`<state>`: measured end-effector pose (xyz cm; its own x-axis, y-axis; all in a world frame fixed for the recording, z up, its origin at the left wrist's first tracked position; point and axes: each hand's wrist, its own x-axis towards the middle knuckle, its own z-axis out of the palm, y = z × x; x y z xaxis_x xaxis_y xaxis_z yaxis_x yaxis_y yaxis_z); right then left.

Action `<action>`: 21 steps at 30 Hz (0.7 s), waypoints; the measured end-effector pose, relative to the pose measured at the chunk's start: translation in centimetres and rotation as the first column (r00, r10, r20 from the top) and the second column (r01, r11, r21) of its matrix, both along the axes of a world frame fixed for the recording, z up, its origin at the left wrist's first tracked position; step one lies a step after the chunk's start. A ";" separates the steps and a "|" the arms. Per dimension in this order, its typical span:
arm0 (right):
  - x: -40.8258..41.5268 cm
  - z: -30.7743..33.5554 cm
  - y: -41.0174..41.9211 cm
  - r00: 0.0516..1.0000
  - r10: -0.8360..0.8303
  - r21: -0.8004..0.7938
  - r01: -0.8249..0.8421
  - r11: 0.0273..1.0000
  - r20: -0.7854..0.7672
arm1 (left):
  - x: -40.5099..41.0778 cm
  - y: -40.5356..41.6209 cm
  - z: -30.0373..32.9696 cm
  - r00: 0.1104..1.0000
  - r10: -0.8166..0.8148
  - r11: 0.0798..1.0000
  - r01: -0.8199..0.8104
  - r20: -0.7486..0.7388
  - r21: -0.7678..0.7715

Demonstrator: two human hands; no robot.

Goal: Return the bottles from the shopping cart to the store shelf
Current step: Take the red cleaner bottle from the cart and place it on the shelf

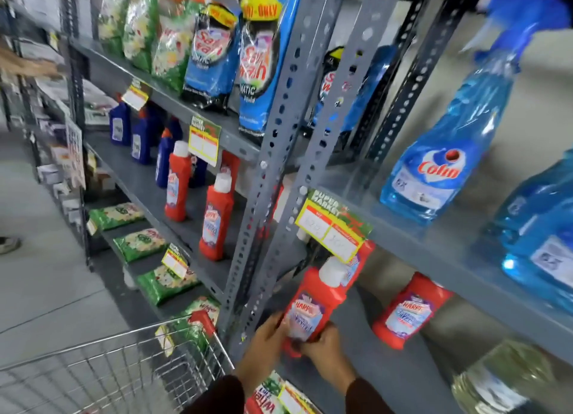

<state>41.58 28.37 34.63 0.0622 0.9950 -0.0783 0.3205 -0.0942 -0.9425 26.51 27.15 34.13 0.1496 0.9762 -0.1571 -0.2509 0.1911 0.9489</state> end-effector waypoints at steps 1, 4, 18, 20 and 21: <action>-0.2 -0.1 0.9 1.000 -0.019 -0.006 0.019 1.000 0.010 | -0.2 0.5 -0.7 1.000 0.008 1.000 -0.008 -0.013 -0.027; -0.1 -0.6 3.2 0.998 0.001 0.005 -0.001 1.000 0.066 | 0.0 2.3 -2.1 1.000 -0.008 0.996 0.010 0.026 -0.094; 0.0 -3.7 5.2 0.994 -0.105 0.075 0.105 0.992 -0.007 | 3.0 6.4 -2.7 0.956 0.062 0.978 -0.001 0.286 -0.209; 0.1 -4.0 5.0 0.992 -0.127 0.072 0.125 0.990 0.025 | 2.7 6.0 -2.8 0.980 0.064 0.986 -0.032 0.191 -0.163; 0.2 -4.3 4.8 0.990 -0.129 0.069 0.125 0.990 0.059 | 2.7 5.5 -3.0 0.993 0.021 0.992 -0.006 0.118 -0.127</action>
